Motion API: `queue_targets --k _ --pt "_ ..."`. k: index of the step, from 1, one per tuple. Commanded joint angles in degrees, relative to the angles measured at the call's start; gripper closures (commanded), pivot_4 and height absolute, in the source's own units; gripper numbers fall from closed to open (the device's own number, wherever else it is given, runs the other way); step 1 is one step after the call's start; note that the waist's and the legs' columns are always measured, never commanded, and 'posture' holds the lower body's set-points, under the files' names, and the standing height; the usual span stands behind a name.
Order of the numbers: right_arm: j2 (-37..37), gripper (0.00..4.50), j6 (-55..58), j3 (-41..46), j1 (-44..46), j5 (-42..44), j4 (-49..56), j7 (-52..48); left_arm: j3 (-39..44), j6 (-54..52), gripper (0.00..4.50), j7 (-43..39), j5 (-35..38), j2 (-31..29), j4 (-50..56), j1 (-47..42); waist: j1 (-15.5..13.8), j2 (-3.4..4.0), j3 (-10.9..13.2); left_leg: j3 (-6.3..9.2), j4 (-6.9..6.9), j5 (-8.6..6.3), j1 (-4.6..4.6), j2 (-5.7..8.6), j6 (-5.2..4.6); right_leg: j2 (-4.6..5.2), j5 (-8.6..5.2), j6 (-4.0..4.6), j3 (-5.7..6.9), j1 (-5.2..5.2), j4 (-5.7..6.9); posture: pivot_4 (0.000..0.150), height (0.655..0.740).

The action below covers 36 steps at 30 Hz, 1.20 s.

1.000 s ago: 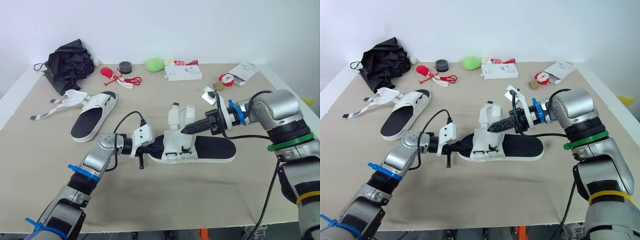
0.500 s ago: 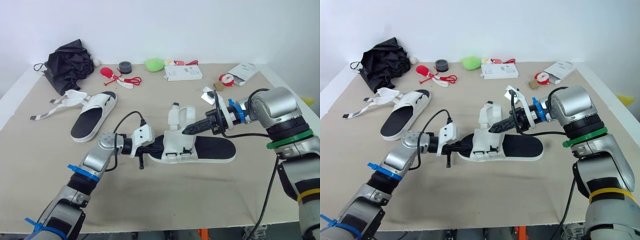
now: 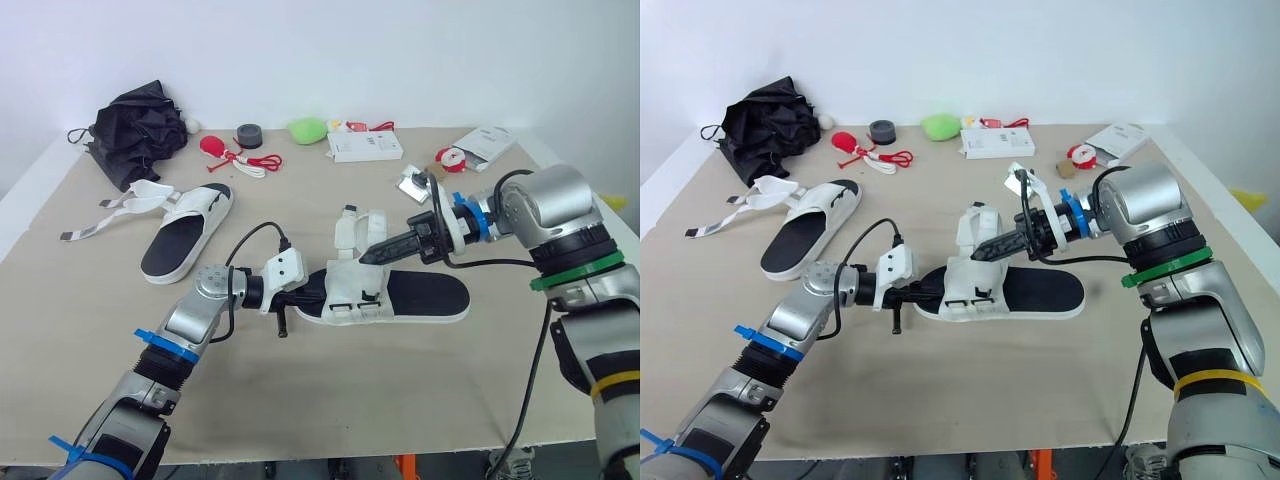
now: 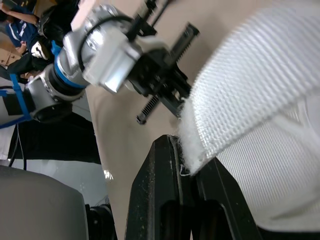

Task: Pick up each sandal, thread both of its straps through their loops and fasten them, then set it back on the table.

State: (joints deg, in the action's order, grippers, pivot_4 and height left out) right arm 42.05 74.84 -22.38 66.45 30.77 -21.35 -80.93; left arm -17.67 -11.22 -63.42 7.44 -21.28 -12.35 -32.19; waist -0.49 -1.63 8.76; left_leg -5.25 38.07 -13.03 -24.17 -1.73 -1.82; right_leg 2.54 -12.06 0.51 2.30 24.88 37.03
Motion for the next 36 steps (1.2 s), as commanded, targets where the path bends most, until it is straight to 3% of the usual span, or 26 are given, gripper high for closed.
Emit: queue_targets --k 1,20,36 --pt "-0.4 4.45 0.2 2.6 2.1 0.6 -1.2 0.1 -3.5 -2.6 4.50 -0.9 -2.4 -0.9 -2.7 3.0 0.0 0.00 0.0 0.00 0.01 0.00 0.00 0.00 0.00 0.00 0.00 0.00 -0.01 0.00 0.00 0.150 0.7400" --pt "1.8 4.45 -0.3 -2.2 -3.7 -2.5 2.5 0.6 -3.3 -3.1 4.50 -0.8 -2.3 -1.6 -1.9 3.3 0.0 0.02 0.0 -0.01 0.03 0.00 0.00 0.00 0.00 -0.01 0.00 0.00 -0.02 0.00 0.03 0.150 0.7400" --pt "1.0 4.45 2.1 0.2 0.6 0.1 1.0 -0.7 -3.6 -3.2 4.50 -0.6 -2.5 -1.1 -2.2 3.3 0.0 0.04 -0.1 -0.02 0.04 0.00 0.00 0.00 0.00 -0.01 0.00 0.00 -0.04 0.01 0.04 0.150 0.7400"
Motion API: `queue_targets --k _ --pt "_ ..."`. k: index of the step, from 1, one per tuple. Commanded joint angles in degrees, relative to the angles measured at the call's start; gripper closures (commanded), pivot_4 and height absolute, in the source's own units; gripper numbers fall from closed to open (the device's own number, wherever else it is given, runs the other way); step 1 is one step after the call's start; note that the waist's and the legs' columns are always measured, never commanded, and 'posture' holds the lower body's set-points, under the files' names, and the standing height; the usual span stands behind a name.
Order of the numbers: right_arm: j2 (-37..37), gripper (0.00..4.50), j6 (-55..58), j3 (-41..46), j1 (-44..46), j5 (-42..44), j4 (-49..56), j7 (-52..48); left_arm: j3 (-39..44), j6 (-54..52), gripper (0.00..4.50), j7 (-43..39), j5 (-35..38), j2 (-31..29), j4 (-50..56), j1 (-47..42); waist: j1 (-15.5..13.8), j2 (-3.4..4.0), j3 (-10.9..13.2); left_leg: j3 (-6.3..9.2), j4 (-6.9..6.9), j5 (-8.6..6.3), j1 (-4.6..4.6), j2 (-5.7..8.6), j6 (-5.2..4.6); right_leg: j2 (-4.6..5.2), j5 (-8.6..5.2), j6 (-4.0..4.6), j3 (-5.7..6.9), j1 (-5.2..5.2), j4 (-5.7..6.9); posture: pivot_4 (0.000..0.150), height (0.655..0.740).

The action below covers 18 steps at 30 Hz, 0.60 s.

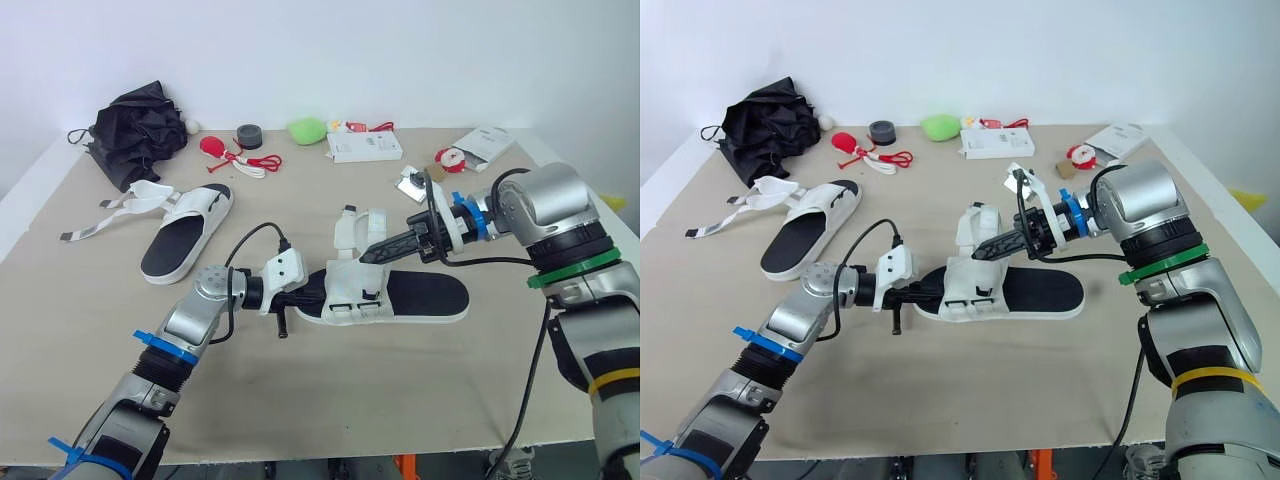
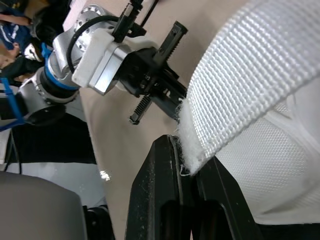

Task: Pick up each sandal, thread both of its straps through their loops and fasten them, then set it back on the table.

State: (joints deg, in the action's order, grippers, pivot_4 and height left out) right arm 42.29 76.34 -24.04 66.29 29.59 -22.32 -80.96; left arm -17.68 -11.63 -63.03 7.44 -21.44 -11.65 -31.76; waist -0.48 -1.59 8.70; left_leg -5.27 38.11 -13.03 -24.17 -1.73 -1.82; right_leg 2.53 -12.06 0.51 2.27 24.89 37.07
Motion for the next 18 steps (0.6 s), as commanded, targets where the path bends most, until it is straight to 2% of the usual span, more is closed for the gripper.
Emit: queue_targets --k 1,15,18 --pt "0.7 4.45 0.9 1.9 0.7 1.5 2.2 -0.5 -3.7 -2.9 4.50 -1.0 -2.5 -0.9 -2.8 3.0 0.0 0.00 0.0 0.00 0.00 0.00 0.00 0.00 0.00 0.00 0.00 0.00 0.00 0.00 0.00 0.150 0.7400" --pt "-0.5 4.45 1.8 1.3 -0.8 1.8 2.6 1.9 -3.5 -3.8 4.50 -0.8 -2.3 -1.3 -2.0 3.6 0.0 0.01 0.0 0.02 0.00 0.00 0.00 0.00 0.00 -0.01 -0.01 0.01 0.01 -0.01 0.01 0.150 0.7400" --pt "0.2 4.45 1.6 -2.9 -3.5 -1.1 3.4 4.2 -3.3 -3.9 4.50 -0.7 -2.3 -1.3 -2.2 3.4 0.0 0.02 -0.1 0.01 0.00 0.00 0.00 0.00 0.00 -0.01 -0.01 0.01 0.01 -0.01 0.01 0.150 0.7400"
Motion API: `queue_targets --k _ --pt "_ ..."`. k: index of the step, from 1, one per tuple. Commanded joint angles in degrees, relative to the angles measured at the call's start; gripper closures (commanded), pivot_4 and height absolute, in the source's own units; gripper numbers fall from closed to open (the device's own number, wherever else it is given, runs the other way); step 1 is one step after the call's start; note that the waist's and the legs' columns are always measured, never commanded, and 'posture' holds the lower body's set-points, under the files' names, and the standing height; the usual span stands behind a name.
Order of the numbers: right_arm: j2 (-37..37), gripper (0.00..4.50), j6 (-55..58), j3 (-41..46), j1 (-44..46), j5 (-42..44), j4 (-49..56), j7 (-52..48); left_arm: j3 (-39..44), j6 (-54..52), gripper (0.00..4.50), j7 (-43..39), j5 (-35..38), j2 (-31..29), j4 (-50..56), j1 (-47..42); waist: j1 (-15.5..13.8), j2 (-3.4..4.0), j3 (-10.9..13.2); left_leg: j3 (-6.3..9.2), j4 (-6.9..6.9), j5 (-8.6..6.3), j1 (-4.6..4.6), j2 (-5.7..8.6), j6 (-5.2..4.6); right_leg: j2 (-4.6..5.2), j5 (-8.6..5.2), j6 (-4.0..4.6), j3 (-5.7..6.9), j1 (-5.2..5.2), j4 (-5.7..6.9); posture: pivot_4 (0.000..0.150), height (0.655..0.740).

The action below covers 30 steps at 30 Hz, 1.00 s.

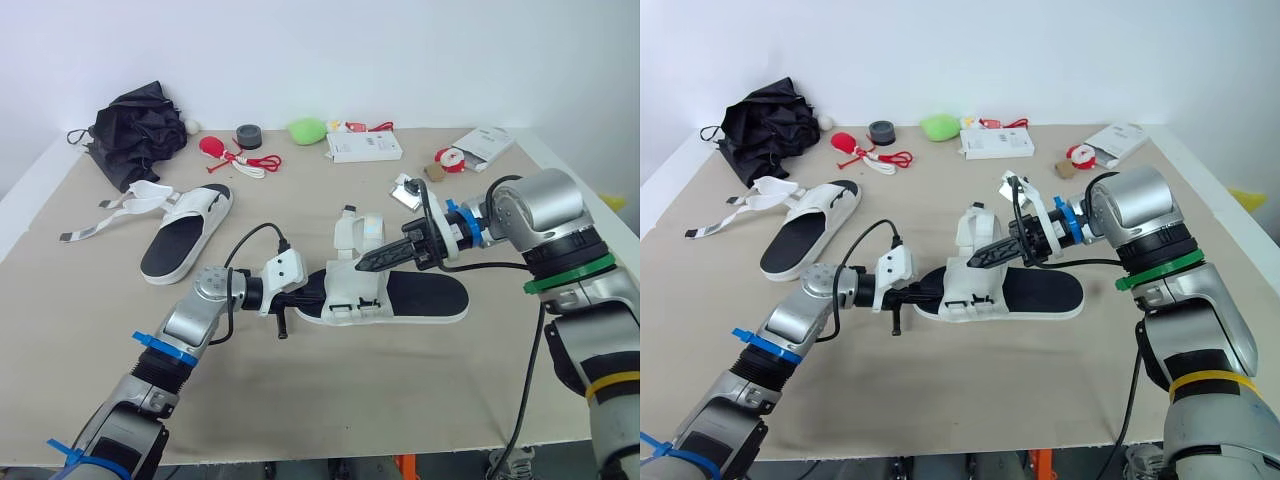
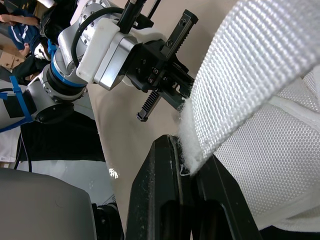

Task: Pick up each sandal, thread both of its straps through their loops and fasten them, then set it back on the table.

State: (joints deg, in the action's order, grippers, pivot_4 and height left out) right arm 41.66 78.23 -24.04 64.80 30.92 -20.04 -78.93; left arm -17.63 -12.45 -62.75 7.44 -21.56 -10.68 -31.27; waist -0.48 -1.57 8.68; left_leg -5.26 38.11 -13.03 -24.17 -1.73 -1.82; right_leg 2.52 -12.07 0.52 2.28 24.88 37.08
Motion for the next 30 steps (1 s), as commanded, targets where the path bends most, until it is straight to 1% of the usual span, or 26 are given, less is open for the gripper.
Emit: queue_targets --k 1,3,8,10,11,15,17,18,19,21,26,30 --pt "1.0 4.45 -0.7 -4.2 -2.9 -3.5 1.5 3.1 -3.3 -3.1 4.50 -1.0 -2.3 -1.2 -3.2 2.9 0.0 -0.03 -0.2 0.00 0.00 0.00 0.00 0.00 0.00 0.00 0.00 0.00 0.00 0.00 0.00 0.150 0.7400" --pt "0.8 4.45 -2.5 -4.3 -5.0 -4.7 2.2 4.7 -3.4 -3.3 4.50 -0.9 -2.3 -1.2 -2.8 3.1 0.0 -0.06 -0.3 0.02 0.00 -0.01 0.00 0.00 0.01 0.00 -0.03 0.01 0.01 -0.02 0.00 0.150 0.7400" --pt "0.6 4.45 -6.3 -2.5 -6.7 -6.0 2.9 5.7 -3.5 -3.3 4.50 -1.1 -2.3 -1.4 -2.9 2.8 0.0 0.02 -0.3 0.00 -0.01 -0.01 0.00 0.00 0.01 -0.05 -0.04 0.01 -0.02 0.01 0.00 0.150 0.7400" --pt "0.6 3.75 -6.8 -1.6 -6.6 -5.8 2.4 5.5 -3.5 -3.1 4.50 -1.3 -2.3 -1.4 -3.3 2.6 0.0 0.01 -0.3 0.03 0.00 -0.01 0.00 -0.01 0.01 -0.10 -0.04 0.00 0.01 -0.01 0.01 0.150 0.7400" --pt "0.7 3.51 -6.7 -1.1 -6.4 -5.5 2.2 5.1 -3.5 -3.1 4.50 -1.3 -2.3 -1.3 -3.5 2.5 0.0 0.01 -0.3 0.05 0.01 -0.01 0.01 -0.02 0.01 -0.12 -0.04 -0.01 0.03 -0.02 0.01 0.150 0.7400" --pt "0.7 1.61 -5.7 0.3 -4.8 -4.7 0.7 4.5 -3.7 -2.7 4.50 -1.5 -2.5 -1.3 -4.1 2.0 0.0 0.01 -0.3 0.04 0.08 -0.01 0.02 -0.03 0.01 -0.12 -0.04 -0.03 0.01 -0.02 0.04 0.150 0.7400" --pt "0.7 0.48 -5.0 1.7 -4.1 -3.6 0.5 3.7 -3.7 -2.4 4.50 -1.6 -2.6 -1.2 -4.5 1.8 0.1 0.01 -0.3 0.03 0.14 -0.01 0.02 -0.05 0.01 -0.11 -0.02 -0.05 0.00 -0.03 0.08 0.150 0.7400" --pt "1.0 0.18 -4.9 1.9 -4.2 -3.2 1.1 3.3 -3.8 -2.3 4.50 -1.6 -2.6 -1.2 -4.7 1.7 0.1 0.02 -0.3 0.04 0.19 -0.01 0.02 -0.06 0.01 -0.11 -0.01 -0.07 0.01 -0.04 0.09 0.150 0.7400" --pt "1.2 0.08 -4.8 2.0 -4.5 -3.0 1.8 3.1 -3.8 -2.2 4.50 -1.6 -2.6 -1.1 -4.9 1.5 0.1 0.02 -0.3 0.03 0.21 -0.01 0.03 -0.08 0.01 -0.11 0.00 -0.09 0.01 -0.05 0.09 0.150 0.7400" --pt "2.1 0.08 -4.5 1.6 -5.5 -2.4 4.0 2.2 -3.9 -2.1 4.50 -1.7 -2.6 -1.0 -5.1 1.3 0.0 0.02 -0.3 0.03 0.25 -0.01 0.04 -0.09 0.01 -0.11 0.00 -0.13 0.02 -0.07 0.09 0.150 0.7400" --pt "3.1 0.08 -3.0 2.2 -6.0 -0.9 5.5 1.5 -4.0 -1.8 4.50 -1.8 -2.7 -0.8 -5.5 1.1 0.0 0.03 -0.3 0.02 0.25 -0.01 0.03 -0.09 0.01 -0.09 -0.02 -0.18 0.00 -0.06 0.09 0.150 0.7400" --pt "3.4 0.08 -3.3 2.8 -6.6 -1.3 5.6 3.3 -4.0 -1.6 4.50 -1.7 -2.8 -0.6 -5.8 1.0 0.0 0.02 -0.3 0.02 0.25 -0.01 0.03 -0.08 0.01 -0.07 0.01 -0.12 0.00 -0.06 0.09 0.150 0.7400"
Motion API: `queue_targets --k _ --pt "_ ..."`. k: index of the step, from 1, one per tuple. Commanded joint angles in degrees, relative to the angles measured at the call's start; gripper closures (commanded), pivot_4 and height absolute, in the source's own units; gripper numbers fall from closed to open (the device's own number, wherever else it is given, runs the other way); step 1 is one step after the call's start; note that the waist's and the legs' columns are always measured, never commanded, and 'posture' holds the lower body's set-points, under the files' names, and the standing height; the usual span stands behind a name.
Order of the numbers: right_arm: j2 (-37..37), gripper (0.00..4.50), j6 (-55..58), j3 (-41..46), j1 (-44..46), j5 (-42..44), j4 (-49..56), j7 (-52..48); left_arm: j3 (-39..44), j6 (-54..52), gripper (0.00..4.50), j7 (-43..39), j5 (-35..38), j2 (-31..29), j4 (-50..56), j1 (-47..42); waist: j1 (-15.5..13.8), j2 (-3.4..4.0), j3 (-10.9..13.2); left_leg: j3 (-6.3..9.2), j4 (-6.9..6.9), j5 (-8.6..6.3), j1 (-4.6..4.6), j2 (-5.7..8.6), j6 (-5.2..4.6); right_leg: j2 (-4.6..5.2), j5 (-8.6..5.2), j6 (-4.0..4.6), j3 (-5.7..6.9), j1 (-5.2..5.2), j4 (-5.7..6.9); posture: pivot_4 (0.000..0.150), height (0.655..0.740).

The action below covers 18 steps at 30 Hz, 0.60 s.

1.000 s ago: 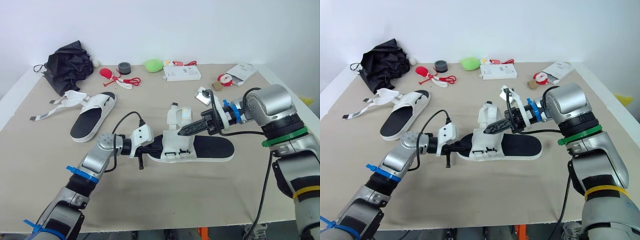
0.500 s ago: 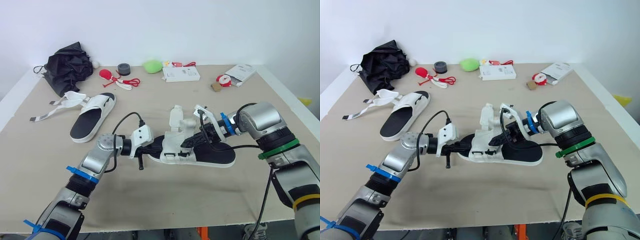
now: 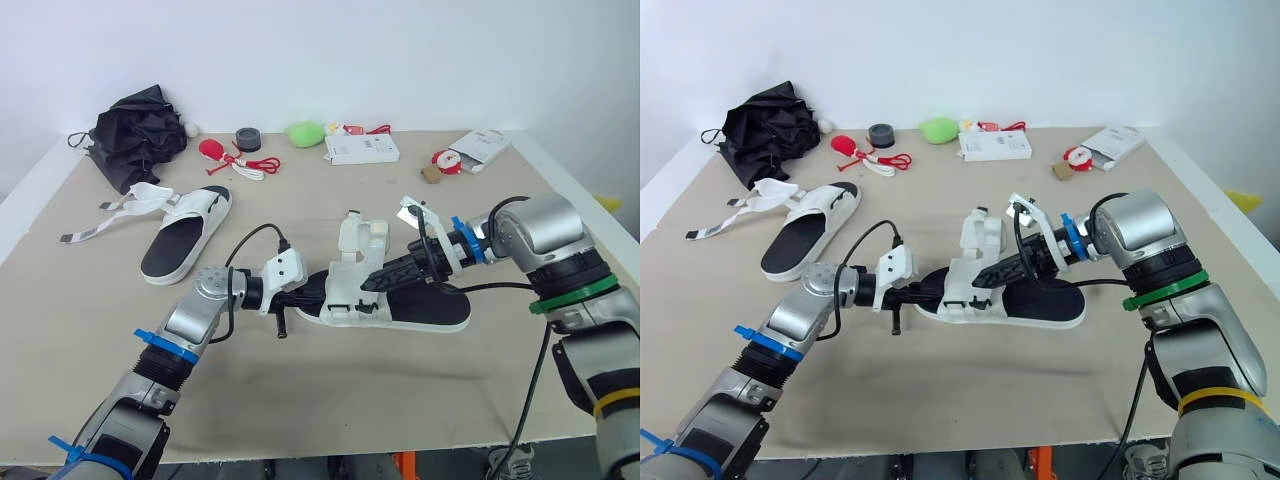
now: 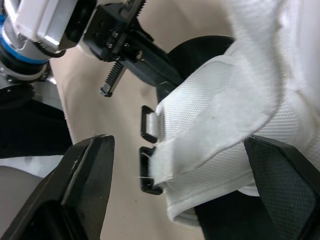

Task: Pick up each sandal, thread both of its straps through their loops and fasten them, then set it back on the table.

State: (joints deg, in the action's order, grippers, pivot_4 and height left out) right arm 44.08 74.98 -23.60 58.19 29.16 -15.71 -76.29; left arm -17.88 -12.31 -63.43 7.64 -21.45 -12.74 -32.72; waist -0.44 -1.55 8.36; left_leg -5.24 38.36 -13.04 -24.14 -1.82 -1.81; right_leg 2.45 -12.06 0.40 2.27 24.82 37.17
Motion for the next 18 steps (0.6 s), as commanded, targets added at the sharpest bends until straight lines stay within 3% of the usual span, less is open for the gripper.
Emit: queue_targets --k 1,8,9,12,14,18 --pt "0.9 0.08 -0.2 2.9 -0.2 0.5 1.3 1.2 -3.8 -1.7 4.50 -1.0 -3.0 -0.7 -3.8 2.4 0.0 0.00 0.0 0.00 0.00 0.00 0.00 0.00 0.00 0.01 0.00 0.00 0.00 0.00 0.00 0.150 0.7400" --pt "-1.5 0.08 2.1 9.9 -1.6 2.1 0.9 7.0 -3.9 -1.7 4.50 -1.0 -3.0 -0.7 -3.5 2.7 0.0 0.00 0.0 -0.02 0.01 0.00 0.00 0.00 0.00 0.01 0.01 -0.03 0.00 0.00 0.00 0.150 0.7400" --pt "-1.6 0.30 2.8 10.8 -2.2 2.8 1.8 7.2 -3.9 -1.6 4.50 -1.1 -3.0 -0.7 -3.6 2.7 0.0 0.00 0.0 -0.01 0.01 0.00 0.00 0.00 0.00 0.01 0.01 -0.03 0.00 0.00 0.00 0.150 0.7400" --pt "-1.7 1.31 4.4 12.7 -3.7 4.7 3.9 8.0 -3.9 -1.6 4.50 -1.1 -3.0 -0.8 -3.6 2.8 0.0 0.00 0.0 -0.01 -0.01 0.00 -0.01 0.01 0.00 0.02 0.05 0.06 -0.02 -0.01 -0.01 0.150 0.7400" --pt "-1.7 2.47 4.9 13.4 -4.5 5.5 5.0 8.5 -4.0 -1.5 4.50 -1.2 -3.1 -0.8 -3.6 2.8 0.0 0.01 0.0 -0.02 -0.01 0.00 -0.02 0.02 0.00 0.03 0.05 0.06 -0.03 0.00 0.00 0.150 0.7400" --pt "-1.4 4.38 5.9 14.1 -5.8 7.4 7.5 9.0 -4.0 -1.3 4.50 -1.2 -3.1 -0.7 -3.9 2.7 0.0 0.01 0.0 -0.01 0.00 0.00 -0.02 0.02 0.00 0.02 -0.02 -0.07 -0.01 0.00 -0.01 0.150 0.7400"
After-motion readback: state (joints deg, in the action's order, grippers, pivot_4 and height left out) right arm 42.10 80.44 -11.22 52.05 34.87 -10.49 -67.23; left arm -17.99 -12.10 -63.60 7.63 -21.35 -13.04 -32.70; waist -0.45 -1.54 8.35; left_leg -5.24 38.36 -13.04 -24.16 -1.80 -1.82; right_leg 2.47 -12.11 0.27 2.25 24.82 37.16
